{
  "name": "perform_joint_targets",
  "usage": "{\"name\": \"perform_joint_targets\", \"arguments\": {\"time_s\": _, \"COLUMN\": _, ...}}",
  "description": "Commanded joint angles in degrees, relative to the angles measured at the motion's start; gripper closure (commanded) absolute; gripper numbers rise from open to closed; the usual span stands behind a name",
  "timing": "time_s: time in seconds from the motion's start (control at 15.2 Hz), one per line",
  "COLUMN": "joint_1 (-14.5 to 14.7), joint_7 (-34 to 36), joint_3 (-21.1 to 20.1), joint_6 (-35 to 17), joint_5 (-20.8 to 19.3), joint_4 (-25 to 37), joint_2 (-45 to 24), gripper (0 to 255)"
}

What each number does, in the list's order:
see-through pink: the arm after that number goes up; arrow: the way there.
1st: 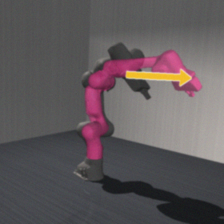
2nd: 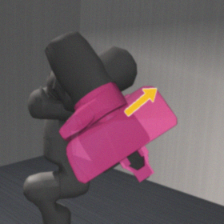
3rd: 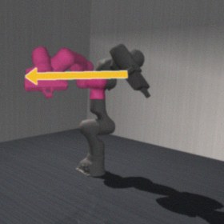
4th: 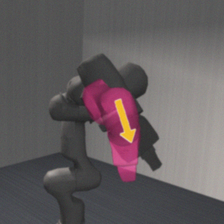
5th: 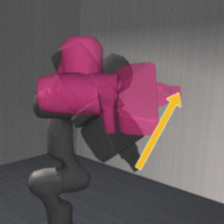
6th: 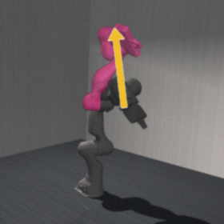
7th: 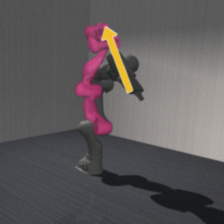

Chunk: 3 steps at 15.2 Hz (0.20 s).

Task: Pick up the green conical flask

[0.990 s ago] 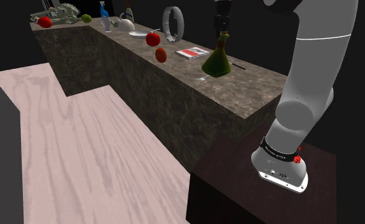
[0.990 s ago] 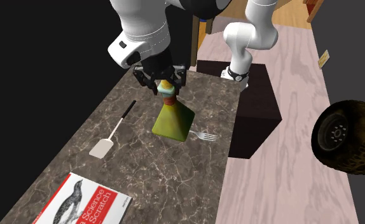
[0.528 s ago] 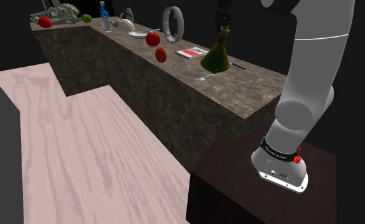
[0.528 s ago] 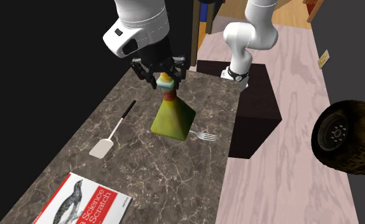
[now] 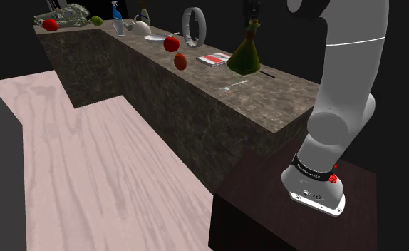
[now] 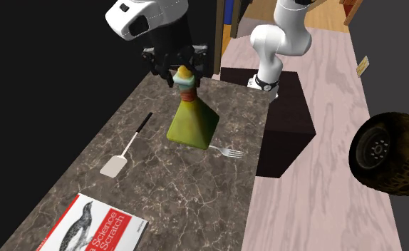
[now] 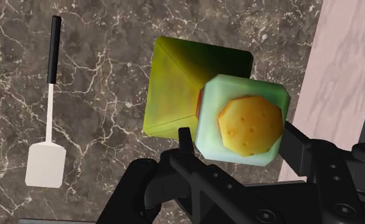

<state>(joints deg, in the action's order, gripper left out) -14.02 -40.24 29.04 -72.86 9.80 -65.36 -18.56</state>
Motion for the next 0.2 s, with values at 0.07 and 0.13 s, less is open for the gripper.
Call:
{"name": "perform_joint_targets", "arguments": {"time_s": 0.07, "joint_1": -0.79, "joint_7": -0.03, "joint_3": 0.0, "joint_6": 2.59, "joint_5": 0.69, "joint_4": 3.88, "joint_2": -1.29, "gripper": 255}}
{"name": "perform_joint_targets", "arguments": {"time_s": 0.13, "joint_1": -0.78, "joint_7": -0.03, "joint_3": 0.0, "joint_6": 2.59, "joint_5": 0.69, "joint_4": 3.86, "joint_2": -1.28, "gripper": 255}}
